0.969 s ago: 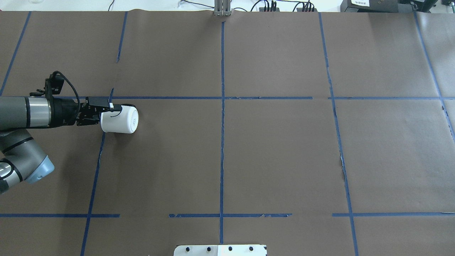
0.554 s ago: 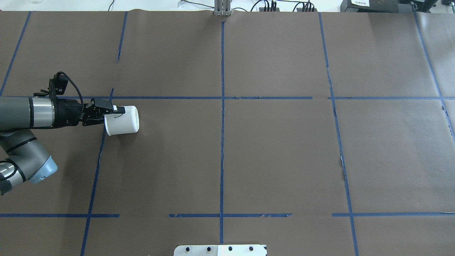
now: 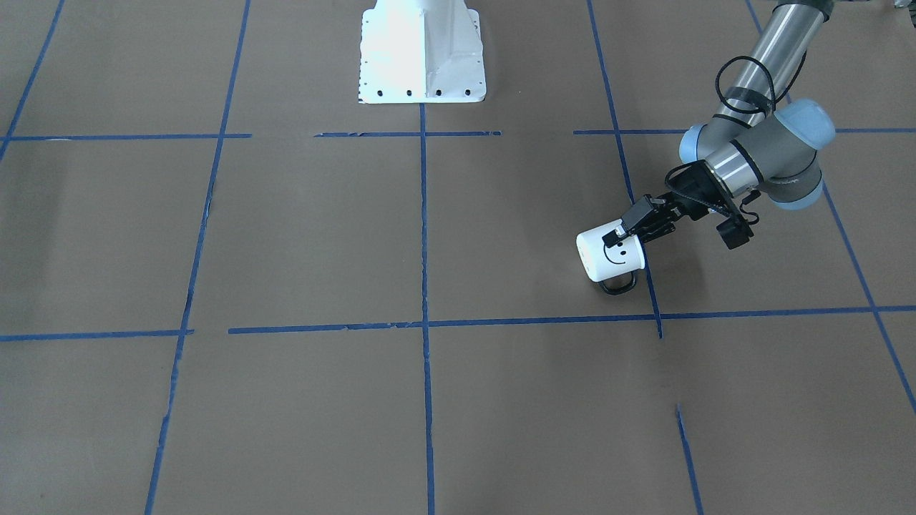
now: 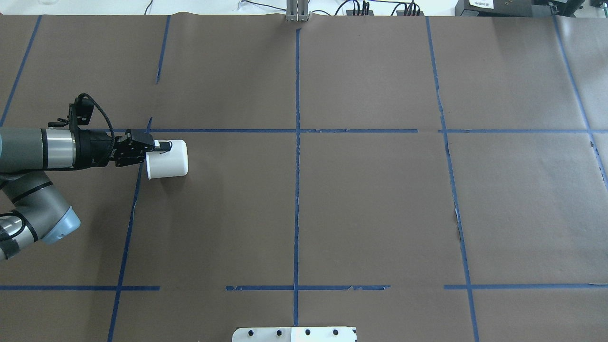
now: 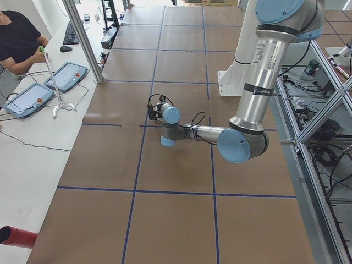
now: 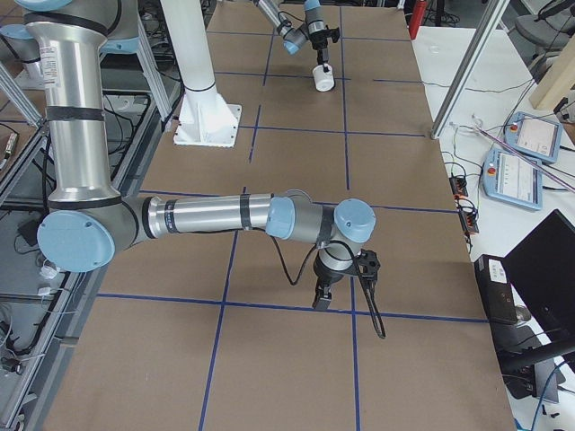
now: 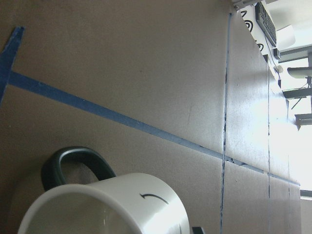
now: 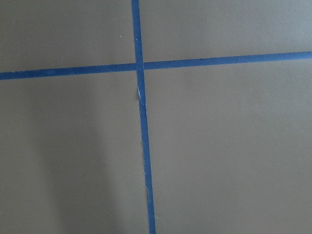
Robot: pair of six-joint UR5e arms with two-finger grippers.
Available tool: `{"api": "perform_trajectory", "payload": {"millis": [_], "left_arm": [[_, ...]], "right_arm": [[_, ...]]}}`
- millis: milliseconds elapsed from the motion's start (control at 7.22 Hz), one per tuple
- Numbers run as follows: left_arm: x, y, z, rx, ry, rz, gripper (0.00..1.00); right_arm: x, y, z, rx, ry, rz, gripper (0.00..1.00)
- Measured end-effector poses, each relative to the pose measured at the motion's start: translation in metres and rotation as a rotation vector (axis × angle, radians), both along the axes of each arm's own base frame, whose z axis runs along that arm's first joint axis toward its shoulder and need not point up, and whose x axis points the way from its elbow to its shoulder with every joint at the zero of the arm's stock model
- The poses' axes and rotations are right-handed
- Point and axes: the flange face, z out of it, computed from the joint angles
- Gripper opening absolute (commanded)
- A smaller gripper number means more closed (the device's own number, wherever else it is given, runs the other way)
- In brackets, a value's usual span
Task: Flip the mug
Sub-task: 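Lift the mug with the left gripper and carry it toward the table center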
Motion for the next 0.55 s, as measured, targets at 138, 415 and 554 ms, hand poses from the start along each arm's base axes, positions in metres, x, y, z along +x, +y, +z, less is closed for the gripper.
{"api": "perform_trajectory", "payload": {"millis": [138,415,554], "left_arm": [[0.001,0.000,-0.002,-0.001,0.003,0.002,0.10],[0.006,-0.003,-0.010,0.002,0.011,0.003,0.00],[0.008,-0.004,-0.014,0.005,0.016,0.005,0.00]], "right_arm": [[0.000,0.000,0.000,0.000,0.000,0.000,1.00],[0.000,0.000,0.000,0.000,0.000,0.000,1.00],[0.000,0.000,0.000,0.000,0.000,0.000,1.00]]}}
